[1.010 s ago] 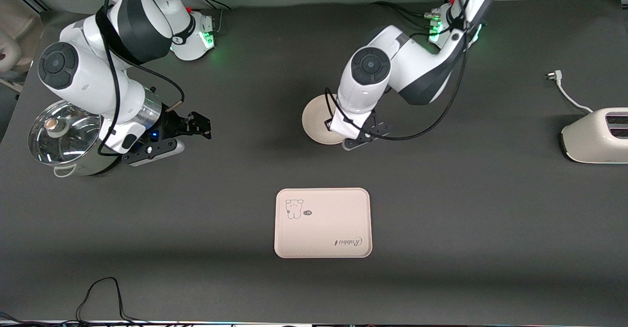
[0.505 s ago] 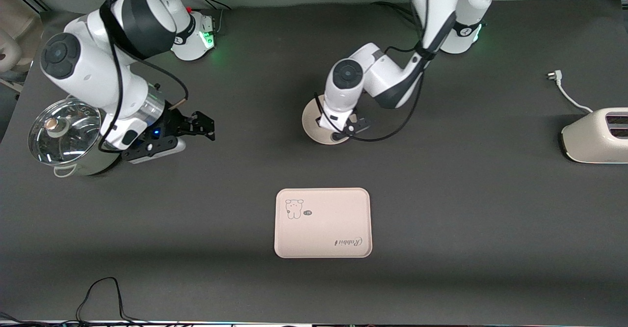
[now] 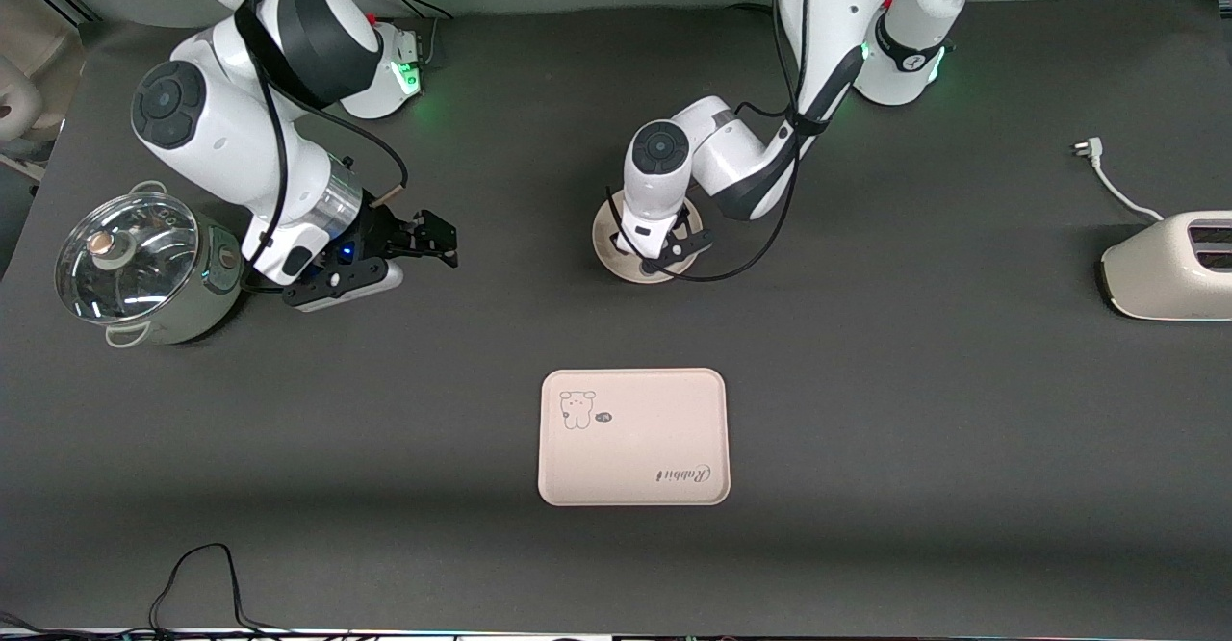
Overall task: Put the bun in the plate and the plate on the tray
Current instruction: 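Carry the bun onto the plate while the right gripper approaches the plate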
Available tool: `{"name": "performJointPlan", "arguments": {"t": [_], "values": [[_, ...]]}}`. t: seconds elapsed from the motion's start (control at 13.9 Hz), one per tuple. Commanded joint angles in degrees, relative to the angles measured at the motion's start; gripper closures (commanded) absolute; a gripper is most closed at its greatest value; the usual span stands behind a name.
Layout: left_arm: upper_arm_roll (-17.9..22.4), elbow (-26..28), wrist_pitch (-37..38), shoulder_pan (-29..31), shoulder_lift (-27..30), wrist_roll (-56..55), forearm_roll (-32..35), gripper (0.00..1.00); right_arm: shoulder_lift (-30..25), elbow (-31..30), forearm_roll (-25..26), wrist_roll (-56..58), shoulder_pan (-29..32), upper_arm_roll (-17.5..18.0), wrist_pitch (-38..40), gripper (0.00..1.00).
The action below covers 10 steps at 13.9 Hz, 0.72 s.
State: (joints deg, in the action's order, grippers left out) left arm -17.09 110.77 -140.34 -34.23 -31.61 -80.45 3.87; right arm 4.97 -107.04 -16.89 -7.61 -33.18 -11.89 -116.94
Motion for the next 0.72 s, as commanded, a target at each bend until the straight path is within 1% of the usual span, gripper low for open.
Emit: {"name": "performJointPlan", "arguments": {"t": [0.0,0.07,0.22,0.29,0.43,0.5,0.58,0.65], "values": [[0.39,0.06,-0.02,-0.40,0.67,-1.55,1.14,0.00,0.82,-0.19,-2.80,-0.83,-2.49,-0.59,-1.36,0.00],[0.39,-0.12,0.77,0.04,1.11,-1.38,1.14,0.00,1.44,-0.19,-2.63,-0.83,-3.72,-0.76,-1.36,0.00],[1.00,-0.29,0.86,0.57,2.78,-1.37,1.14,0.00,3.19,-0.28,-2.62,-0.74,-4.00,-0.68,-2.41,0.00],[1.53,-0.47,0.95,2.31,4.35,-0.94,1.14,0.00,4.33,-0.28,-2.71,-0.65,-4.78,-0.59,-3.11,0.00],[1.62,-0.56,3.65,7.13,9.09,1.95,1.23,0.00,7.14,-0.28,-3.41,-1.00,-6.89,-0.59,-3.73,0.00],[1.62,-0.65,5.15,9.60,11.03,5.36,1.23,0.00,8.55,-0.37,-3.50,-1.00,-6.99,-0.50,-3.74,0.00],[1.71,-0.73,6.56,12.84,13.74,9.05,1.23,0.00,9.34,-0.98,-3.68,-1.09,-8.38,-0.50,-3.91,0.00],[1.62,-0.73,10.14,16.70,16.64,13.78,1.23,0.00,10.31,-1.33,-3.85,-1.27,-9.70,-0.59,-4.96,0.00]]}}
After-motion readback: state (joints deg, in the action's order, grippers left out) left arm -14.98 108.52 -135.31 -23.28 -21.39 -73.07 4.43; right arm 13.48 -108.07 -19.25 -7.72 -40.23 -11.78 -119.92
